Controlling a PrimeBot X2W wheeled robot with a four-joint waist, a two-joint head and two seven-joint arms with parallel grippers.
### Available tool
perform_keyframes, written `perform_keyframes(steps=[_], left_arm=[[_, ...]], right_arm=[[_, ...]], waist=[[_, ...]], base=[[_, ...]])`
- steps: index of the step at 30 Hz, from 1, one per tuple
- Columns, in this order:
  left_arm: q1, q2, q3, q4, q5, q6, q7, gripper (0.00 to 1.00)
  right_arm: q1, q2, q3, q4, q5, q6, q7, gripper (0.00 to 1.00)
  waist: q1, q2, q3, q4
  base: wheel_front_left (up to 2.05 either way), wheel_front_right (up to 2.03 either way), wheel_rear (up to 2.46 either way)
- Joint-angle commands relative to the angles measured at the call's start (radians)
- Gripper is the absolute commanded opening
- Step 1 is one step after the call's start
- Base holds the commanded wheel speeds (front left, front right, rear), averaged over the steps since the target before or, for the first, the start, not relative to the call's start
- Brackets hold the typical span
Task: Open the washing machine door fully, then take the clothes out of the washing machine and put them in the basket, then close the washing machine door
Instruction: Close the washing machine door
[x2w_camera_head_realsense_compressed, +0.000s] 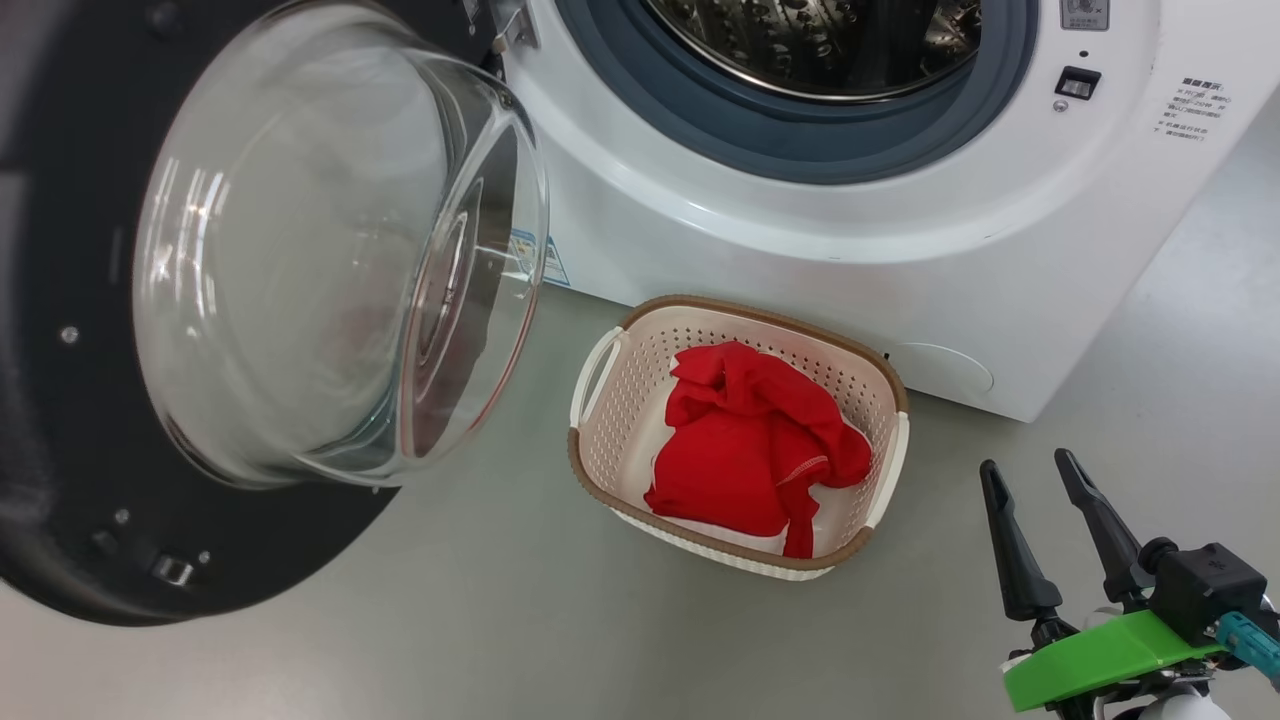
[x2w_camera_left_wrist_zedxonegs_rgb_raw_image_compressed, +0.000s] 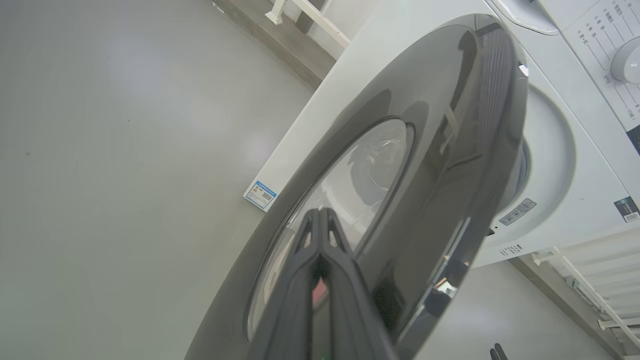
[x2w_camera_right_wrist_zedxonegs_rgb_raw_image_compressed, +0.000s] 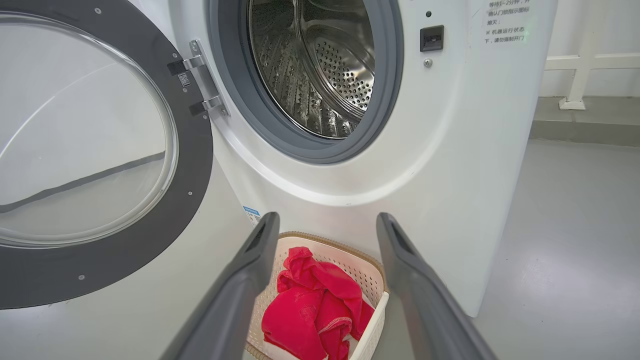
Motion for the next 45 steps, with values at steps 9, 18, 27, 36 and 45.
perform_keyframes(steps=[9,18,27,36,45], left_arm=[[0.018,0.057,-0.031,-0.158,-0.079,-0.008,0.040,0.00],[0.025,0.032,-0.098,-0.317,-0.129,-0.008,0.047,0.00],[0.003,-0.020,-0.173,-0.456,-0.146,-0.008,0.013,0.00],[0.012,-0.006,-0.196,-0.451,-0.135,-0.008,-0.034,0.00],[0.054,0.007,-0.212,-0.428,-0.130,-0.008,-0.084,0.00]], right_arm=[[0.008,0.003,0.009,-0.026,0.000,0.007,-0.006,1.00],[0.008,0.008,0.006,-0.027,-0.001,0.007,-0.006,1.00],[0.008,0.010,0.004,-0.027,0.000,0.007,-0.006,1.00],[0.010,0.014,0.005,-0.027,0.001,0.007,-0.006,1.00],[0.020,0.020,0.013,-0.024,0.003,0.007,-0.006,1.00]], waist=[[0.0000,0.0000,-0.006,-0.007],[0.0000,0.0000,-0.010,-0.019],[0.0000,0.0000,-0.014,-0.028],[0.0000,0.0000,-0.020,-0.035],[0.0000,0.0000,-0.045,-0.030]], base=[[0.00,0.00,0.00],[0.00,0.00,0.00],[0.00,0.00,0.00],[0.00,0.00,0.00],[0.00,0.00,0.00]])
